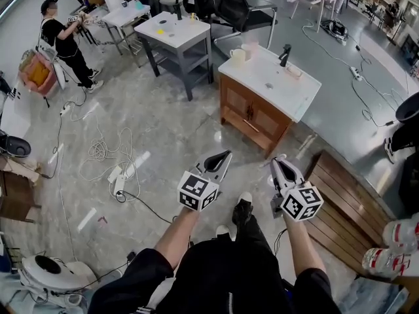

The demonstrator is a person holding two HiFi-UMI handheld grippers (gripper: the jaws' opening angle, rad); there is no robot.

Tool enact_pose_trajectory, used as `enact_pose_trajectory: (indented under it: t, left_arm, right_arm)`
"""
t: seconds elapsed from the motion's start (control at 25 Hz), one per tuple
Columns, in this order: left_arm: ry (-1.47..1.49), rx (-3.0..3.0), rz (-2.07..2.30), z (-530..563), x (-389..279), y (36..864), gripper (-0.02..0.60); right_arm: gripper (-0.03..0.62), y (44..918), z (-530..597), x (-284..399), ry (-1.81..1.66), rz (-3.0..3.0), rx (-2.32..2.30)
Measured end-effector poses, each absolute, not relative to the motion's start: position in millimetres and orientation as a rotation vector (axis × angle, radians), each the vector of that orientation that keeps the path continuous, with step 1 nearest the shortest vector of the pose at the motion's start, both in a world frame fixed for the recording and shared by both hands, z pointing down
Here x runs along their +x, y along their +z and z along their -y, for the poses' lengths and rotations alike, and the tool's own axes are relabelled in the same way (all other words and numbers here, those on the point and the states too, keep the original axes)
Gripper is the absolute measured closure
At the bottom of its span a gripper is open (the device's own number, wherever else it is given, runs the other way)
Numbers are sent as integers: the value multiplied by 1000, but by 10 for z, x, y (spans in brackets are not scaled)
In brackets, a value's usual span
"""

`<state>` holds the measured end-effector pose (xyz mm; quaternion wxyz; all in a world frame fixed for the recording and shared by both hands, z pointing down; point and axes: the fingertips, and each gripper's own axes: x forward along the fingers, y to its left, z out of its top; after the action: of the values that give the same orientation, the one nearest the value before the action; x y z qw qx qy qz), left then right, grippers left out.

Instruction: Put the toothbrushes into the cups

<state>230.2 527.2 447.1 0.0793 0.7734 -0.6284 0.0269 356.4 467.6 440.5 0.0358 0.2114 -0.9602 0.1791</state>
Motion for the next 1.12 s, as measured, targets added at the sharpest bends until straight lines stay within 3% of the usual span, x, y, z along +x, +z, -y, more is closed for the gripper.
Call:
enact_pose_trajectory:
  t: [1.12]
  left_arm:
    - [95, 2224, 1935, -1763, 594, 4486, 580]
  right_arm:
    - [566, 4259, -1140, 1673, 541, 2979, 507]
